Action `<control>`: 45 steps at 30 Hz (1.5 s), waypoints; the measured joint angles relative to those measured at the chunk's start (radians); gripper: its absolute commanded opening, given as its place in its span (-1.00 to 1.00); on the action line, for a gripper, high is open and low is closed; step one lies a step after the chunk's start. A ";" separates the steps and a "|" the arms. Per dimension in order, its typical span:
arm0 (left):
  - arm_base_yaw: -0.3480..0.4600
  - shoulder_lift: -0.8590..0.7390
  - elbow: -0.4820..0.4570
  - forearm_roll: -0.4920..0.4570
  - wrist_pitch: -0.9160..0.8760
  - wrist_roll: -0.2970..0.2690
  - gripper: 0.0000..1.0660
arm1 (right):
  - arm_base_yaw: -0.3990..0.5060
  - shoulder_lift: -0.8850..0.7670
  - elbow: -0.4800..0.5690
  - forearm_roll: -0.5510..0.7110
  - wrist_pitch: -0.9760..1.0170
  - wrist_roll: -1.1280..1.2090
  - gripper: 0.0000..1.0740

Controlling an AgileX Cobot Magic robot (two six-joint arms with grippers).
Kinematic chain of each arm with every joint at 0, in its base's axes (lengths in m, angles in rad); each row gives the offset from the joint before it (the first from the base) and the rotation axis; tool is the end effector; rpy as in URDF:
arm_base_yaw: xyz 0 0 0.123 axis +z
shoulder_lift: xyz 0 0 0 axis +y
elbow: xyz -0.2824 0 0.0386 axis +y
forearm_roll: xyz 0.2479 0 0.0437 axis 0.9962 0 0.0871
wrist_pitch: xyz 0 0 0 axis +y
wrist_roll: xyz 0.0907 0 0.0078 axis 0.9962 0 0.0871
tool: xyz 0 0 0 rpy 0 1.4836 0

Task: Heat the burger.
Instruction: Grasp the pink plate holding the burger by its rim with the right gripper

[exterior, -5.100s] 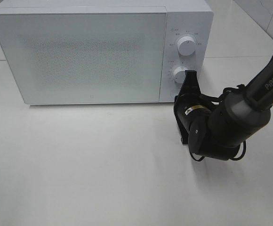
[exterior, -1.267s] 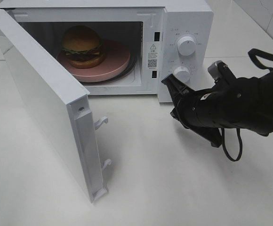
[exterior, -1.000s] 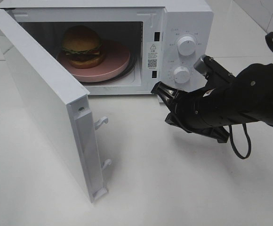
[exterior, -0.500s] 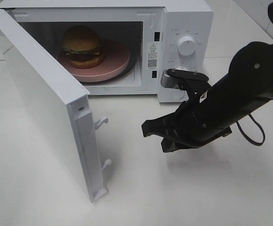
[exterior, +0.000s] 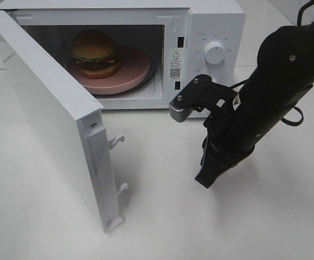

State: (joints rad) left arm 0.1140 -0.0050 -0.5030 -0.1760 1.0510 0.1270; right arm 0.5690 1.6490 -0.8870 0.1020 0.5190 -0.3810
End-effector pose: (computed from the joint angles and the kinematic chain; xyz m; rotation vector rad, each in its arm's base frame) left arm -0.0046 -0.0145 0.2798 0.0210 2.0146 -0.0568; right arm 0.2533 0.1675 0.1775 -1.1684 2.5109 0.1426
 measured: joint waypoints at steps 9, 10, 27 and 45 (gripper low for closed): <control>0.000 0.000 0.000 0.000 0.000 0.000 0.88 | 0.000 0.000 -0.001 -0.044 -0.008 -0.411 -0.93; 0.000 0.000 0.000 0.000 0.000 0.000 0.88 | 0.000 0.000 -0.001 -0.044 -0.008 -0.455 -0.92; 0.000 0.000 0.000 0.000 0.000 0.000 0.88 | 0.000 0.000 -0.001 -0.045 -0.013 -1.072 -0.75; 0.000 0.000 0.000 0.000 0.000 0.000 0.88 | 0.000 0.000 -0.119 -0.078 -0.010 -0.941 0.84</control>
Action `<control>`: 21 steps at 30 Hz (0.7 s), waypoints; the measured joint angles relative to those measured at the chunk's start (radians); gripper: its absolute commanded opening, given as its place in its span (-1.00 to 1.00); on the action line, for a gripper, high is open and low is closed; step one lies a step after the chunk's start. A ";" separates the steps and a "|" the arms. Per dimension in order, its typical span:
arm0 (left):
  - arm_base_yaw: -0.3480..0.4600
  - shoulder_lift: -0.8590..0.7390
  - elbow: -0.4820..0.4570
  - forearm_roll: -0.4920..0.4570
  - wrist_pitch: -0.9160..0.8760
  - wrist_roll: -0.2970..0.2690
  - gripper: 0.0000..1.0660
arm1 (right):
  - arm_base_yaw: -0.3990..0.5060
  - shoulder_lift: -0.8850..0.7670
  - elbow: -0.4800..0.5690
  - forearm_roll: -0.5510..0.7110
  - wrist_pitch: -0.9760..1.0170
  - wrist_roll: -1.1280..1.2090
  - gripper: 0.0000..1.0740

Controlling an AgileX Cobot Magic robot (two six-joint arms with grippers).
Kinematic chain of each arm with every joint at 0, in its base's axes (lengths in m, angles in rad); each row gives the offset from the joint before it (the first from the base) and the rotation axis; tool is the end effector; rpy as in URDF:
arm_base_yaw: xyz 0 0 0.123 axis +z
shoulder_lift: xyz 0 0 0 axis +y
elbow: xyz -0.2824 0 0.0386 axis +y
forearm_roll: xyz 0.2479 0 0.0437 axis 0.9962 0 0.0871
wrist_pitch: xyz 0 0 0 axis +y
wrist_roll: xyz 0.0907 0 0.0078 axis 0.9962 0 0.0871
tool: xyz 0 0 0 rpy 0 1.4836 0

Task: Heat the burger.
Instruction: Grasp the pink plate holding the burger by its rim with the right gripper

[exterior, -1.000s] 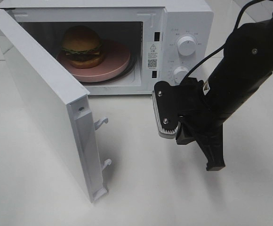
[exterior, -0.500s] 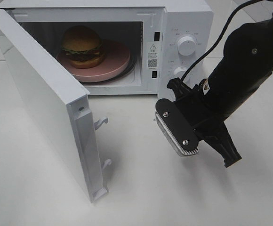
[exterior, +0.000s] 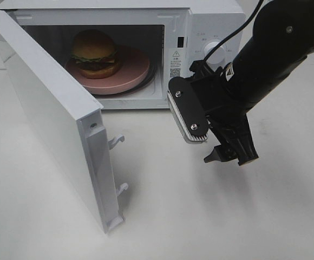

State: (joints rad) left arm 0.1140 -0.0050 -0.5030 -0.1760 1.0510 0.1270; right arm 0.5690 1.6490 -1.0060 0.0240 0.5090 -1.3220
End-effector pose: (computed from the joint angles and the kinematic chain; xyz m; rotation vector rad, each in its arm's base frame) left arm -0.0046 -0.0145 0.2798 0.0210 2.0146 -0.0568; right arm 0.2767 0.1782 0.2082 -2.1390 1.5736 -0.2313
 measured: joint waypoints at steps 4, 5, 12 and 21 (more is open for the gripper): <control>0.000 0.000 0.000 0.000 0.000 0.000 0.88 | 0.000 0.001 -0.030 -0.064 -0.013 0.025 0.81; 0.000 0.000 0.000 0.000 0.000 0.000 0.88 | 0.000 0.001 -0.030 -0.064 -0.013 0.025 0.81; 0.000 0.000 0.000 0.000 0.000 0.000 0.88 | 0.009 0.046 -0.096 -0.109 -0.035 0.052 0.77; 0.000 0.000 0.000 0.000 0.000 0.000 0.88 | 0.050 0.130 -0.207 -0.151 -0.082 0.130 0.74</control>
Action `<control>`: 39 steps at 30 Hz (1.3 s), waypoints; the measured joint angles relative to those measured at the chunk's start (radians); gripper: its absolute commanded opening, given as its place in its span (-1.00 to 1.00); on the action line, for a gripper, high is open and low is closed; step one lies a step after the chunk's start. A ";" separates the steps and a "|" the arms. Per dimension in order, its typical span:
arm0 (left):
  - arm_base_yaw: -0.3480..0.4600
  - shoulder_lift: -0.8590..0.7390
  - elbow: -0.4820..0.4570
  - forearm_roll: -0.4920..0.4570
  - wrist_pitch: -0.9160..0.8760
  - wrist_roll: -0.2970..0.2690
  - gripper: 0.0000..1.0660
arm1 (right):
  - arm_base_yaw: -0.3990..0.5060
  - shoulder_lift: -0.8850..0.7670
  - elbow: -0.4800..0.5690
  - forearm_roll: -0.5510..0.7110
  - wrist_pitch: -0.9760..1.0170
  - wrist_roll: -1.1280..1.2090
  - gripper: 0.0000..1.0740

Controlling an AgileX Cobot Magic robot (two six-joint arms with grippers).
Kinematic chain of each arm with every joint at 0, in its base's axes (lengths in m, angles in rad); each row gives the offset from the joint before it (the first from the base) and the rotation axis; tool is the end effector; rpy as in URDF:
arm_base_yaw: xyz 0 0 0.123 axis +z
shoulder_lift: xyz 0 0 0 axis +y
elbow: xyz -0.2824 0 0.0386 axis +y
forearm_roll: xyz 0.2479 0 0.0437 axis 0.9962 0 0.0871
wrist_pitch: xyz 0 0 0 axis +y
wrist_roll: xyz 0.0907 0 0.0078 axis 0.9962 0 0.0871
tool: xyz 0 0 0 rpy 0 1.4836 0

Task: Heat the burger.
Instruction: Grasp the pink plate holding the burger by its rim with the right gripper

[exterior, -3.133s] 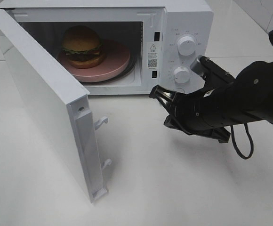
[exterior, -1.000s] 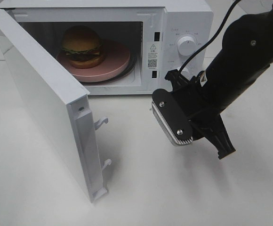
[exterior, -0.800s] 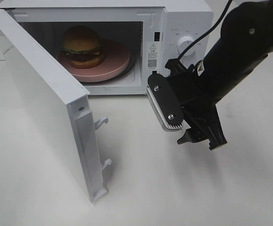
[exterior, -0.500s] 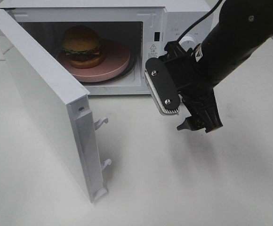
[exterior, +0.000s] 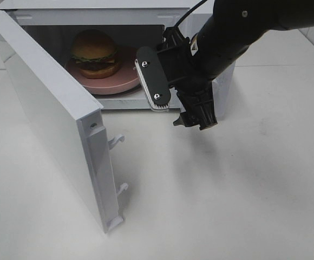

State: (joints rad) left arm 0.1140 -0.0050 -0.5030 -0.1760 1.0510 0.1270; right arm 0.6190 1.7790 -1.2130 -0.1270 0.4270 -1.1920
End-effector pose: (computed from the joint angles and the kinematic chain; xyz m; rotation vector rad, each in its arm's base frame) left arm -0.0046 -0.0145 0.2798 0.0210 2.0146 -0.0568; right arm 0.3164 0.2195 0.2238 -2.0453 1.4495 -0.3556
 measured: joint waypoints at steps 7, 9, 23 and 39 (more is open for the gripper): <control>0.000 0.000 0.000 0.000 0.000 0.000 0.88 | 0.009 0.058 -0.060 -0.007 -0.047 0.027 0.72; 0.000 0.000 0.000 0.000 0.000 0.000 0.88 | 0.012 0.067 -0.068 -0.011 -0.049 0.033 0.72; 0.000 0.000 0.000 0.000 0.000 0.000 0.88 | 0.013 0.216 -0.220 -0.023 -0.057 0.111 0.68; 0.000 0.000 0.000 0.000 0.000 0.000 0.88 | 0.013 0.399 -0.433 -0.026 -0.039 0.139 0.66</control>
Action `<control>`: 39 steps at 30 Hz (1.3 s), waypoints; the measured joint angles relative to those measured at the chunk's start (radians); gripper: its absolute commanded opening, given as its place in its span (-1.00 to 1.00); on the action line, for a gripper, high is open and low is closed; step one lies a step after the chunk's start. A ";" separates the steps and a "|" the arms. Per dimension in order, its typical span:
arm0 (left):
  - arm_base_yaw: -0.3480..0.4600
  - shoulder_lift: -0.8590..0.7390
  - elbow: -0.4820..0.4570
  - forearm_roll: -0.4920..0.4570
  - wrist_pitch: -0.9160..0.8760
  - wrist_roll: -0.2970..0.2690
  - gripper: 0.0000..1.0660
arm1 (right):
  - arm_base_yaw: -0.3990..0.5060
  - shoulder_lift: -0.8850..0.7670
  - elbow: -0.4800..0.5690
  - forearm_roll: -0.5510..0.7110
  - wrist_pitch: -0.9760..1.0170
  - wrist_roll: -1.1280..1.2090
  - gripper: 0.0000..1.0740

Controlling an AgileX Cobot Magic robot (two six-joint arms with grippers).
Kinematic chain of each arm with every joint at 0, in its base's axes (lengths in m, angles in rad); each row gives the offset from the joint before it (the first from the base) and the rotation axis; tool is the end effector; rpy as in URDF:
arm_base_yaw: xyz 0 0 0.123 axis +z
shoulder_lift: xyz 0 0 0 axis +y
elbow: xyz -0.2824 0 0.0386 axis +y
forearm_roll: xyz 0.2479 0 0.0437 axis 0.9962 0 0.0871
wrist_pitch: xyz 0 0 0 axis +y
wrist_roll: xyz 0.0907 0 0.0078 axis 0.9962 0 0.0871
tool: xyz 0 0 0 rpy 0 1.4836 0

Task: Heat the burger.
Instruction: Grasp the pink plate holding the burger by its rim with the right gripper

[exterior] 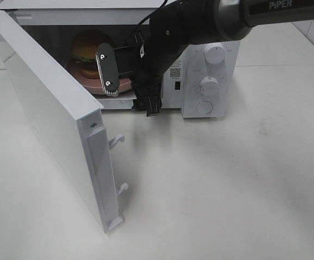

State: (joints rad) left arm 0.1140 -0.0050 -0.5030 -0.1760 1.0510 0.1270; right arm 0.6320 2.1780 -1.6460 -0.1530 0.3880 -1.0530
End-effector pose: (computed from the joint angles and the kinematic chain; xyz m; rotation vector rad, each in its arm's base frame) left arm -0.0046 -0.0145 0.2798 0.0210 2.0146 -0.0568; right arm 0.3984 0.2852 0.1777 -1.9020 1.5027 -0.3291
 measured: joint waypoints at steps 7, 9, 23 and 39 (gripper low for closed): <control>0.000 0.000 0.000 0.000 0.000 0.000 0.88 | 0.000 0.072 -0.099 0.000 0.026 0.000 0.63; 0.000 0.000 0.000 0.000 0.000 0.000 0.88 | 0.000 0.091 -0.121 0.000 0.032 -0.001 0.62; 0.000 0.000 0.000 0.000 0.000 0.000 0.88 | -0.003 0.204 -0.263 0.000 0.071 -0.010 0.56; 0.000 0.000 0.000 0.000 0.000 0.000 0.88 | -0.008 0.263 -0.330 0.004 0.114 -0.011 -0.70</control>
State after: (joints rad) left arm 0.1140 -0.0050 -0.5030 -0.1760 1.0510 0.1270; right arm 0.6240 2.4410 -1.9760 -0.1490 0.5020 -1.0640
